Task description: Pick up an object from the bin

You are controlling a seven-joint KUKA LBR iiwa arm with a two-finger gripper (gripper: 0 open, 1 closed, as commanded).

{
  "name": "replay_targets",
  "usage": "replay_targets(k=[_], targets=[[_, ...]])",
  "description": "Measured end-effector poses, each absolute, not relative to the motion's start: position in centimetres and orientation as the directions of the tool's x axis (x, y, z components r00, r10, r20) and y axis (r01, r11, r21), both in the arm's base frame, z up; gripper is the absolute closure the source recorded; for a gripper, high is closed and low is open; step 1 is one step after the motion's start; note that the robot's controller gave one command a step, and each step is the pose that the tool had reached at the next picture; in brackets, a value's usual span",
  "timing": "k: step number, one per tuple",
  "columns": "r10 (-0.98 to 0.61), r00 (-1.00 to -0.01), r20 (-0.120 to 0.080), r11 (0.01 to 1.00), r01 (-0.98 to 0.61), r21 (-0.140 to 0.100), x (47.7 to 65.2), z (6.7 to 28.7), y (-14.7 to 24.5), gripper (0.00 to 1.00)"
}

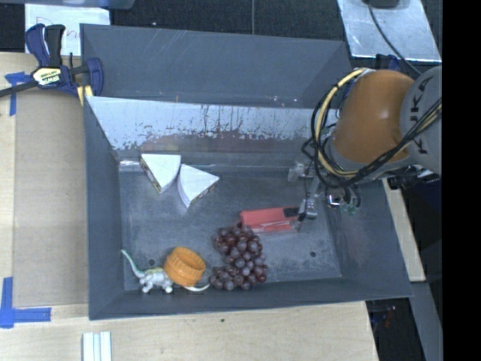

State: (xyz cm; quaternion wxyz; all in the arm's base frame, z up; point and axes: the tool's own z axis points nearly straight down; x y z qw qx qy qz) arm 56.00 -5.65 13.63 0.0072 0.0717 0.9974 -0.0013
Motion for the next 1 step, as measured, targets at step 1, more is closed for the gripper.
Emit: replay_targets(k=[1], targets=[[0.137,-0.991,-0.014,0.991,0.137,-0.004,56.74,7.33,-5.69,0.0]])
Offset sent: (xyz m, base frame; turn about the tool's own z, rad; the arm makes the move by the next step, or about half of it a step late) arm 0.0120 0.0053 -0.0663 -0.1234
